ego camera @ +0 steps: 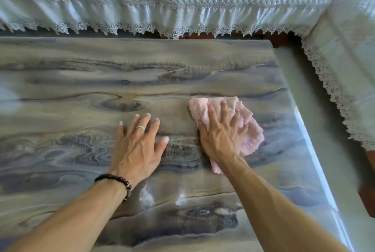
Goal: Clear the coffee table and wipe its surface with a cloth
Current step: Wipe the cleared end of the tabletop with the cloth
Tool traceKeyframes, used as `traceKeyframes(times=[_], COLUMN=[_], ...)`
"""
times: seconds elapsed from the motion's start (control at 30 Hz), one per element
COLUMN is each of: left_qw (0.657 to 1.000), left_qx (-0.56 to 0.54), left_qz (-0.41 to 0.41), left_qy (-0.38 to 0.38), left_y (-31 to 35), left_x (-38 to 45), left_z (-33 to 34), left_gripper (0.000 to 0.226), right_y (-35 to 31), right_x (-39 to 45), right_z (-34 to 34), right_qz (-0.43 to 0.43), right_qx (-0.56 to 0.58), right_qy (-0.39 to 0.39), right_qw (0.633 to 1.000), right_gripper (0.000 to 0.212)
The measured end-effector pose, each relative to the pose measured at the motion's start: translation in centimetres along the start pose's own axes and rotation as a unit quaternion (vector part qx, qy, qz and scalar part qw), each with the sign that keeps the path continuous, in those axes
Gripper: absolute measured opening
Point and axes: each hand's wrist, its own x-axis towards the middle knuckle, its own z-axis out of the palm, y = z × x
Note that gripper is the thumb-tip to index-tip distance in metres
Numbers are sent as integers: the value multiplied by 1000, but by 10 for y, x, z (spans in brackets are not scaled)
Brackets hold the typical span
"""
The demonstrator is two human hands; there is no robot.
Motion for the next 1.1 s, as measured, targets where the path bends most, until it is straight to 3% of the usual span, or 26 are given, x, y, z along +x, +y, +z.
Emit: traceKeyframes(times=[0.1, 0.17, 0.27, 0.37, 0.43, 0.5, 0.57, 0.63, 0.7, 0.73, 0.77, 0.83, 0.9, 0.93, 1.0, 1.1], left_qw=[999, 999, 998, 997, 996, 995, 994, 994, 995, 995, 995, 994, 993, 992, 988, 986], left_qx=[-11, -31, -25, -23, -31, -30, -26, -32, -30, -28, -28, -31, -39, -49, -64, -50], left_qz=[-31, -36, -51, -73, -81, -88, -99, -101, -95, -93, -93, -98, -101, -105, -124, -143], left_qy=[-27, -22, -34, -22, -15, -23, -24, -24, -23, -24, -28, -38, -46, -49, -66, -61], left_y=[11, 19, 23, 19, 16, 14, 11, 4, -5, -8, -10, -13, -14, -15, -14, -7], left_x=[12, 19, 37, 56, 65, 72, 81, 92, 103, 109, 113, 123, 133, 139, 149, 155], left_z=[1, -3, -6, -8, -8, -10, -16, -23, -27, -29, -31, -35, -39, -41, -42, -34], left_gripper=[65, 72, 66, 64, 64, 65, 65, 64, 64, 63, 63, 62, 61, 61, 63, 62], right_y=[12, 52, 77, 23, 1, 16, 48, 56, 23, -1, -21, -32, -1, 17, 40, -2], right_x=[-26, -25, 31, 62, 44, 23, 36, 83, 123, 130, 127, 109, 96, 102, 139, 190], right_z=[14, 1, -19, -24, -9, -4, -20, -36, -42, -39, -32, -15, -15, -25, -38, -45], right_qz=[-199, -264, -162, -59, -164, -308, -355, -276, -111, -70, -77, -187, -300, -314, -248, -51], right_qx=[-51, -73, -87, -40, -52, -81, -96, -89, -40, -22, -17, -18, -36, -48, -67, -23], right_qy=[-32, -57, -32, -31, -15, -24, -58, -35, -31, -27, -29, -44, -37, -42, -20, 2], right_qw=[978, 960, 982, 997, 985, 948, 928, 956, 993, 997, 996, 981, 953, 947, 966, 998], right_gripper=[59, 60, 56, 51, 53, 56, 55, 52, 50, 48, 48, 53, 55, 55, 54, 54])
